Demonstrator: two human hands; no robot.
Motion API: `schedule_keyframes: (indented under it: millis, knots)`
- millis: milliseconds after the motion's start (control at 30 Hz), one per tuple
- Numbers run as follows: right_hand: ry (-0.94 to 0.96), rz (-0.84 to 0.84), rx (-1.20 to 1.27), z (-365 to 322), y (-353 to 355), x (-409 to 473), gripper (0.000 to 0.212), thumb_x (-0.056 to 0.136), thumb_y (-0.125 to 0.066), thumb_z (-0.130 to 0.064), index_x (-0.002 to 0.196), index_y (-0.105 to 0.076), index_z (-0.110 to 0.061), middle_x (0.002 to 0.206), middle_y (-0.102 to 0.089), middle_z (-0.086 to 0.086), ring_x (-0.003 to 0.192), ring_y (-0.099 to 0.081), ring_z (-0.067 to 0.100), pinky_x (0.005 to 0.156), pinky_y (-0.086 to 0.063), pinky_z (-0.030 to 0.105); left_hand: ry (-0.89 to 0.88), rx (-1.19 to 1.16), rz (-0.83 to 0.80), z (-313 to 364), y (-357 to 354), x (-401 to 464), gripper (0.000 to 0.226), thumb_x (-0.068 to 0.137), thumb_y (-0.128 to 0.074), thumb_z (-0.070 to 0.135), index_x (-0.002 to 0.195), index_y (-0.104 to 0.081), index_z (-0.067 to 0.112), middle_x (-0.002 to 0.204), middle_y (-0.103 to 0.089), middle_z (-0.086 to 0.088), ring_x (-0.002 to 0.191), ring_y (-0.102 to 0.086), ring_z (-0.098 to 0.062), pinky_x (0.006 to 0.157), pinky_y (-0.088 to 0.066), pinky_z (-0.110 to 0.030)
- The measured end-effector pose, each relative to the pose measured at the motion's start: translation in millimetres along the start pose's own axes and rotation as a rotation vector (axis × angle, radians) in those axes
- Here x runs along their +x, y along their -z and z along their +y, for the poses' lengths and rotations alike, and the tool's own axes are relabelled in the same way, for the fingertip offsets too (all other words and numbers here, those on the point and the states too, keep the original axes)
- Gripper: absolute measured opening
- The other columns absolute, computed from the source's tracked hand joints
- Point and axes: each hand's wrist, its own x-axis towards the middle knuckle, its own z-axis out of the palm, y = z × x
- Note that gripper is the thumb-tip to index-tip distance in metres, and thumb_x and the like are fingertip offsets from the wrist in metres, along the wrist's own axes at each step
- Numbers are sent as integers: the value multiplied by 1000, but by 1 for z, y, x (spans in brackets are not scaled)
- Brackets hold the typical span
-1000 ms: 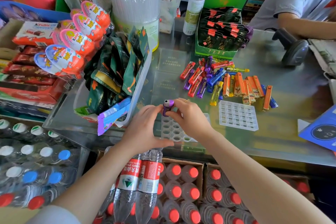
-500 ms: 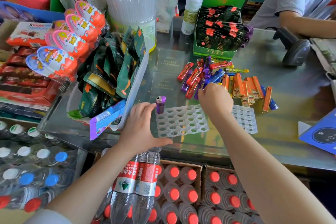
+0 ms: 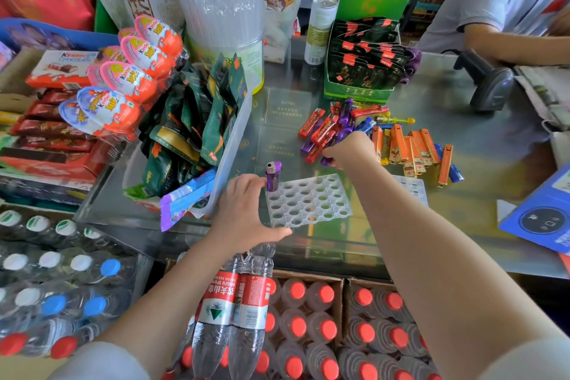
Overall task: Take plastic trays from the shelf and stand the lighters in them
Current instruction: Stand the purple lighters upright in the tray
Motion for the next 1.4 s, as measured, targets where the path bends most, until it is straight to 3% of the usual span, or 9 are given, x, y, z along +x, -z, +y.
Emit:
schedule_keyframes:
  millis: [200,333,433,600,733,1033,1133,1300,1400]
  knots:
    - [-66,-190,345,11,7,-28,12,75,-65,-14,76,-60,-3,57,-53,5,40,-38,11,33,-28,18,10,-50,-88,3,6,0,92,56,-72,58,130,-37,16,131,-36,-1,126,-26,-18,106,-23,-32]
    - [186,-248,635,24,0,-65,13,82,-63,-10,70,-59,-10,61,-58,4,49,-46,10,45,-37,17,-23,-53,-84,6,8,3,88,63,-77,44,134,-35,13,137,-36,-4,129,-29,-20,108,-23,-32]
    - [421,-201,558,33,-9,-89,17,80,-67,-8,74,-59,-22,72,-67,-1,56,-56,1,55,-46,16,-24,-55,-87,6,8,5,91,60,-78,46,134,-37,13,136,-38,-4,127,-30,-20,106,-23,-32]
    - [606,-175,434,38,-29,-98,22,76,-70,-4,89,-66,-22,82,-71,5,71,-64,19,70,-52,32,-15,-35,-88,7,7,7,97,48,-71,65,127,-45,16,127,-43,-1,119,-36,-21,101,-27,-33]
    - [635,-46,353,33,-40,-94,20,75,-71,-8,93,-70,-16,66,-58,-20,55,-52,-2,56,-41,10,-29,-30,-27,6,1,4,104,42,-49,77,124,-48,14,122,-48,-2,114,-40,-23,97,-29,-34]
    - [748,0,166,34,-45,-87,13,75,-73,-11,88,-72,-12,52,-51,-37,55,-48,-9,54,-35,7,-56,-25,22,2,-3,4,97,45,-53,75,119,-51,13,115,-48,-3,108,-44,-22,89,-31,-30]
    - [750,18,142,37,-48,-81,14,75,-73,-14,89,-72,-11,52,-53,-22,52,-46,-3,52,-32,10,-66,-10,21,1,-2,4,97,46,-53,76,120,-52,12,116,-50,-3,109,-44,-23,89,-30,-29]
    - [796,21,-81,30,-53,-77,18,80,-67,-20,95,-65,-9,90,-64,3,71,-49,12,62,-41,29,-58,-16,49,0,-4,6,93,48,-54,74,116,-54,11,111,-52,-4,105,-47,-25,88,-32,-31]
    - [831,-155,-193,24,-34,-69,16,82,-65,-13,97,-63,-8,94,-63,2,64,-45,3,61,-36,19,-53,-26,59,-1,-5,6,92,48,-55,74,117,-53,12,113,-51,-4,107,-47,-25,91,-35,-33]
